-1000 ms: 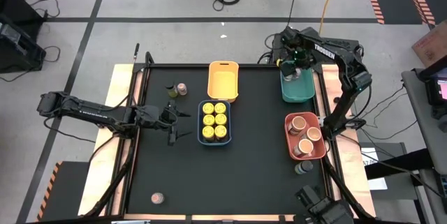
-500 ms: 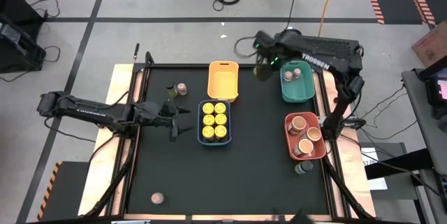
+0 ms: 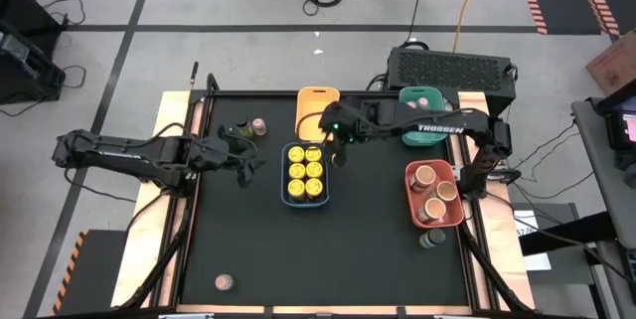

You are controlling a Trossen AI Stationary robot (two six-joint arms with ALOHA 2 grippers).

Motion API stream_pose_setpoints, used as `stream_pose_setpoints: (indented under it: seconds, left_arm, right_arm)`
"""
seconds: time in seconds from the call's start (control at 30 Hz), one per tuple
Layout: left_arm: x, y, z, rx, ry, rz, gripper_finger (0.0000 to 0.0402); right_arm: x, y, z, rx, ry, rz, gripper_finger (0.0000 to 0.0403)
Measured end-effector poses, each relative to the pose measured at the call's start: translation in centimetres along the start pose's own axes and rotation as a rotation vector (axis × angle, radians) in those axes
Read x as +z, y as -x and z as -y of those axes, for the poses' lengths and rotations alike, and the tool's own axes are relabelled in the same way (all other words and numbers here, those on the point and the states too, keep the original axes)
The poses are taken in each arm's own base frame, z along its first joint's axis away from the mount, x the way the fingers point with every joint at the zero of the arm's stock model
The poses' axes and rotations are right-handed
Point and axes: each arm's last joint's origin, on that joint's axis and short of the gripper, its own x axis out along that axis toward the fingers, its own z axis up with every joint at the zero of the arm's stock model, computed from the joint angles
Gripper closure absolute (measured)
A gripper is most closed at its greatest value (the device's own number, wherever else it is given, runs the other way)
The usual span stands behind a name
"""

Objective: Sort spices by type
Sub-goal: Put the brown seasoning bottle into the green bin

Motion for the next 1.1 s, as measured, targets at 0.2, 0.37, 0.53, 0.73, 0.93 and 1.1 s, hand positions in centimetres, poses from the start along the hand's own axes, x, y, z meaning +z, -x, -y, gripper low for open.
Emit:
stream_pose_setpoints:
  seconds: [0.2,0.37,0.53,0.73,0.93,1.1]
  left_arm:
    - [0.4,-1.2,-1.7,0.105,-0.192,-0.039,0.0039]
    - [2.8,-2.6,-3.8,0.129,-0.151,-0.140,0.0039]
    - [5.2,-4.8,-6.3,0.175,-0.139,-0.342,0.0039]
    - [5.5,-8.3,-8.9,0.123,-0.126,-0.527,0.0039]
    - [4.1,-10.9,-10.8,0.084,-0.172,-0.661,0.0039]
    - [3.0,-11.8,-12.1,0.058,-0.216,-0.737,0.0039]
  right_arm:
    - [0.0,0.8,-3.1,0.058,0.082,0.059,0.0140]
    - [-0.2,1.0,-3.7,0.066,0.101,0.062,0.0140]
    - [-0.4,1.0,-3.7,0.060,0.087,0.035,0.0140]
    - [-1.4,0.3,-3.6,0.053,0.172,-0.008,0.0140]
    - [-3.6,0.0,-3.0,0.072,0.230,0.117,0.0140]
    - [-6.3,1.0,-1.9,0.085,0.201,0.246,0.0140]
